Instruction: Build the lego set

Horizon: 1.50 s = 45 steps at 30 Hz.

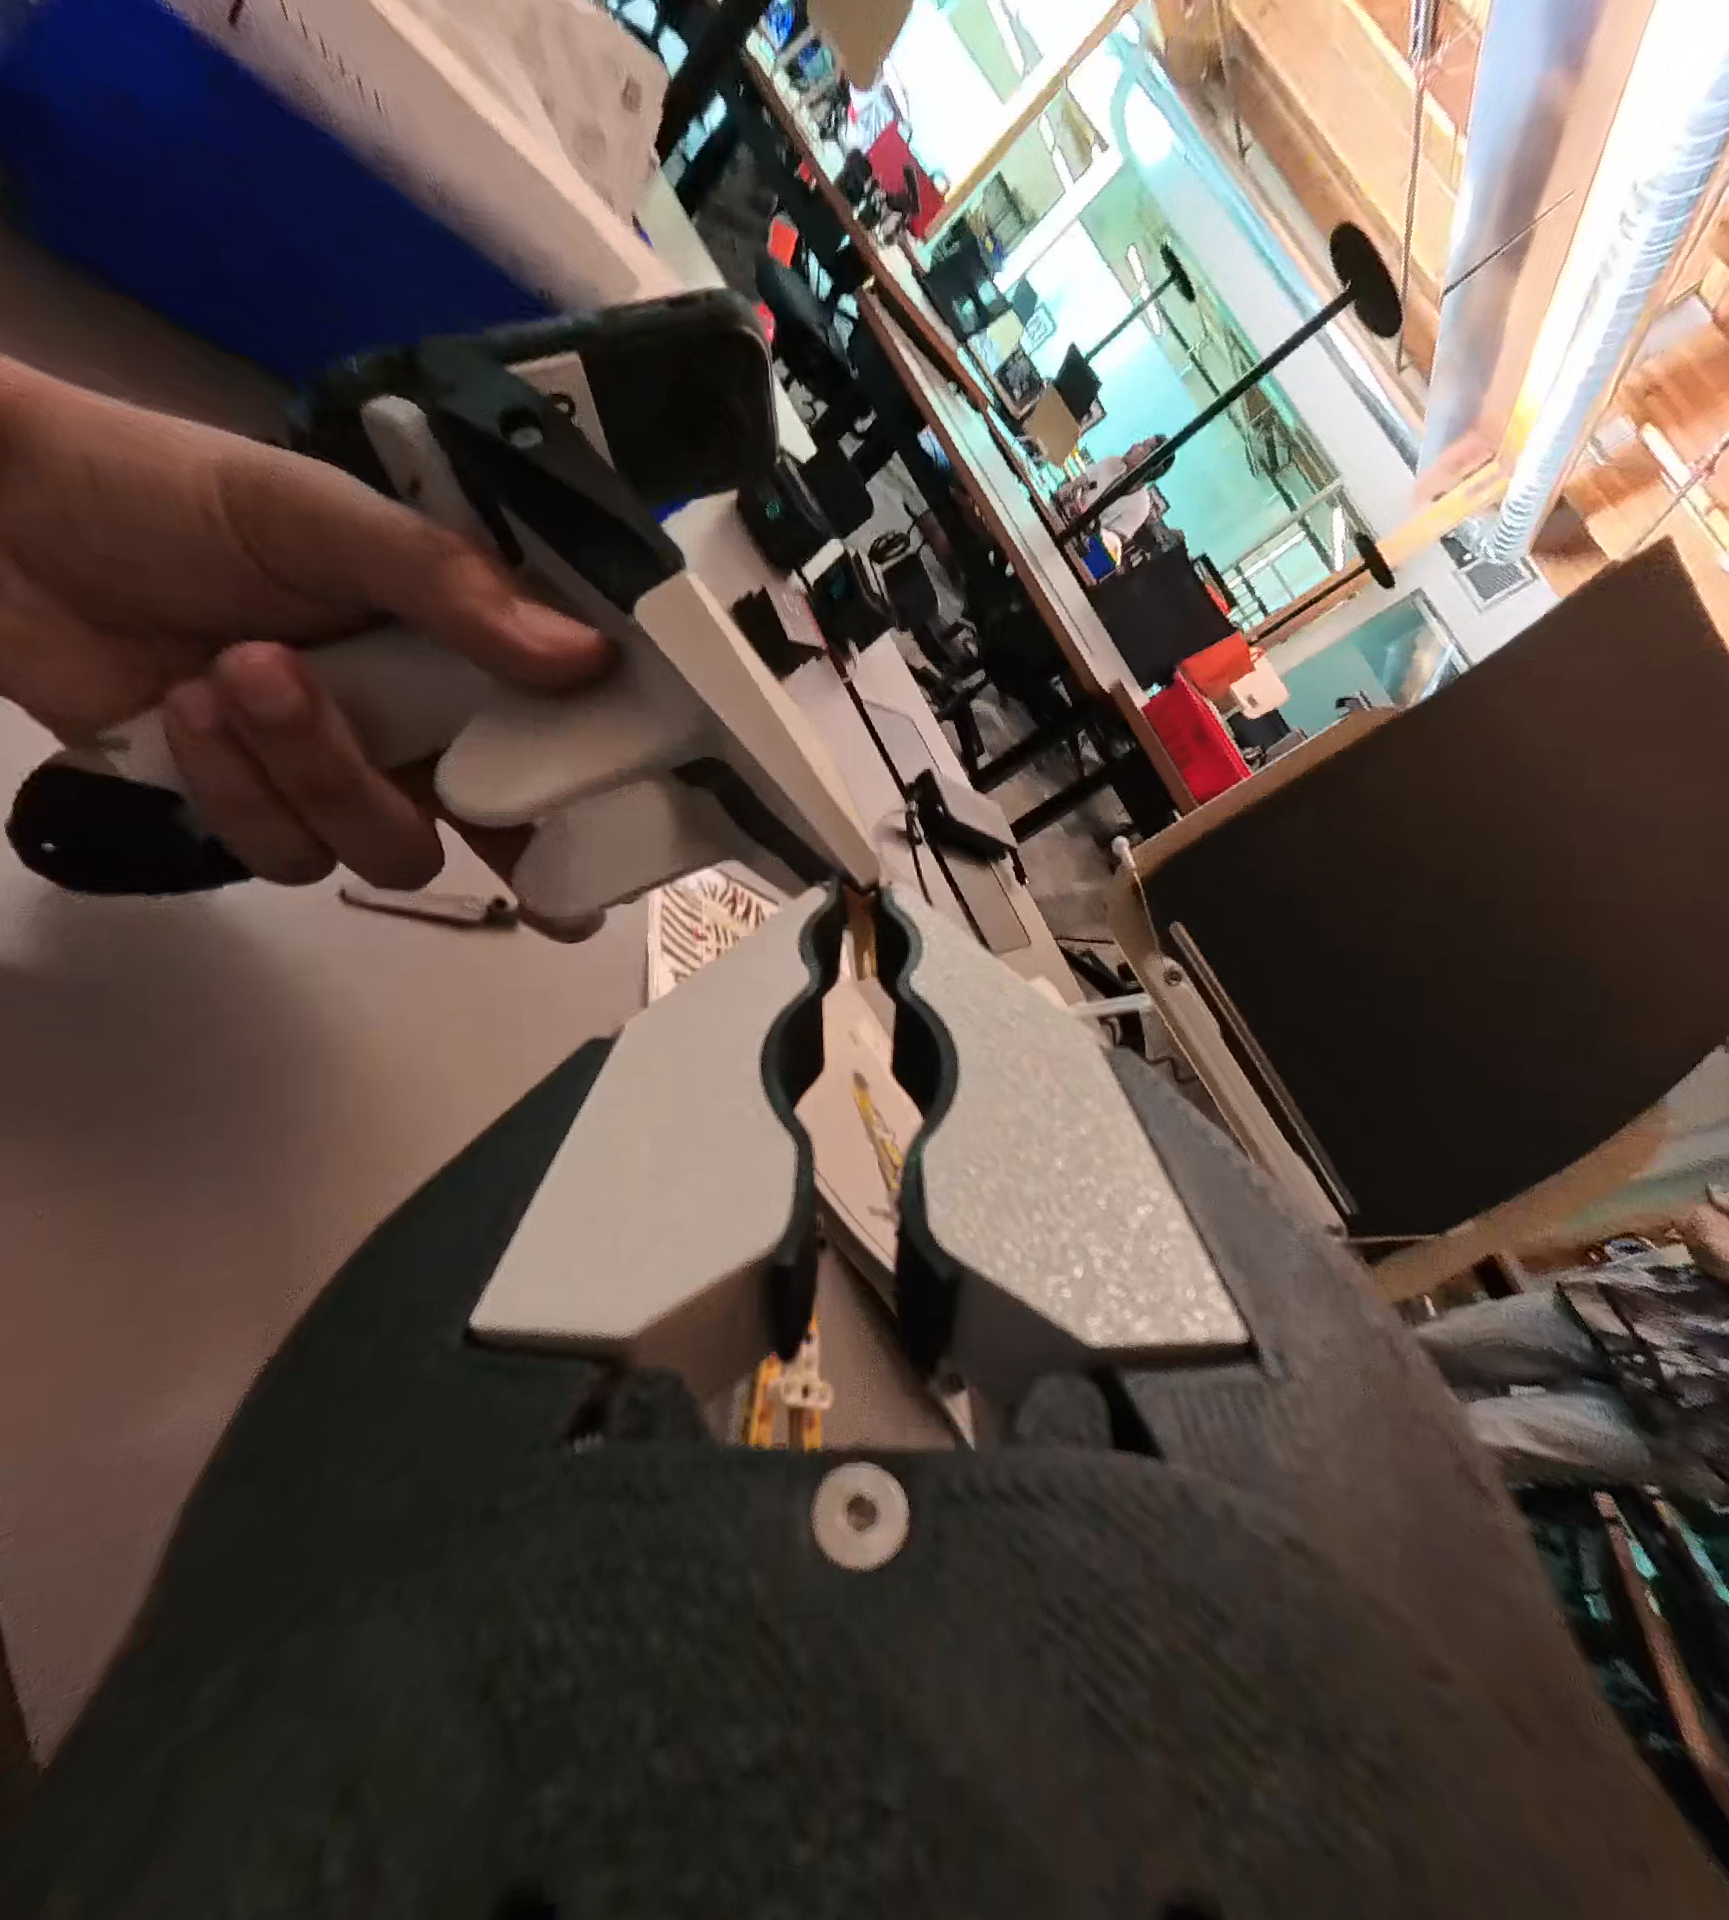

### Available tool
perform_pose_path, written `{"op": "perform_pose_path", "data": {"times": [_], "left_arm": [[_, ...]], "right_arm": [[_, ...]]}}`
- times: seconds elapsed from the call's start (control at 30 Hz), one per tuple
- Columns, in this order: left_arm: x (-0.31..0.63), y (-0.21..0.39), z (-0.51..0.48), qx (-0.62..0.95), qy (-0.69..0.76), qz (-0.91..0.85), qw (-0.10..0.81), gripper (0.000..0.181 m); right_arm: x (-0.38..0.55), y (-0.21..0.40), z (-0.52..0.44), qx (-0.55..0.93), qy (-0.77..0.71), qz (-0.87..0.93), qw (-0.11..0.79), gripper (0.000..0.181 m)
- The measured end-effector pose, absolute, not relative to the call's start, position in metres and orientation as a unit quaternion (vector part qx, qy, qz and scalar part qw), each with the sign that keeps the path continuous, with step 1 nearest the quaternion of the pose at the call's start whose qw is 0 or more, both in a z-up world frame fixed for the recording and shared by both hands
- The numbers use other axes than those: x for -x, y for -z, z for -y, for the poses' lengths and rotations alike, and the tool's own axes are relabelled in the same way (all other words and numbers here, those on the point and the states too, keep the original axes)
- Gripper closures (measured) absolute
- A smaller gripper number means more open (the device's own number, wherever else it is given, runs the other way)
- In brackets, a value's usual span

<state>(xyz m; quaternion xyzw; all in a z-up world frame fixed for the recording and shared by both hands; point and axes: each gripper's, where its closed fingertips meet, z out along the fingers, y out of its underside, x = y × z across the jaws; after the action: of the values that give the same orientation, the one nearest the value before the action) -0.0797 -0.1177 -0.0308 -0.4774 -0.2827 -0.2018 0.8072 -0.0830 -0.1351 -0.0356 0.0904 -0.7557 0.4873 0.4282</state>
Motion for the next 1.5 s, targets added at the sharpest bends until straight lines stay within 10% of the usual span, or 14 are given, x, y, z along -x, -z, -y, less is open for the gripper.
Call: {"op": "perform_pose_path", "data": {"times": [0.73, 1.5], "left_arm": [[0.054, 0.024, 0.119, 0.345, 0.378, 0.218, 0.831, 0.178], [0.082, 0.039, 0.137, 0.361, 0.251, 0.296, 0.848, 0.174]], "right_arm": [[0.055, 0.028, 0.127, -0.11, -0.586, 0.729, 0.337, 0.178], [0.071, 0.042, 0.106, -0.017, -0.56, 0.798, 0.223, 0.178]]}}
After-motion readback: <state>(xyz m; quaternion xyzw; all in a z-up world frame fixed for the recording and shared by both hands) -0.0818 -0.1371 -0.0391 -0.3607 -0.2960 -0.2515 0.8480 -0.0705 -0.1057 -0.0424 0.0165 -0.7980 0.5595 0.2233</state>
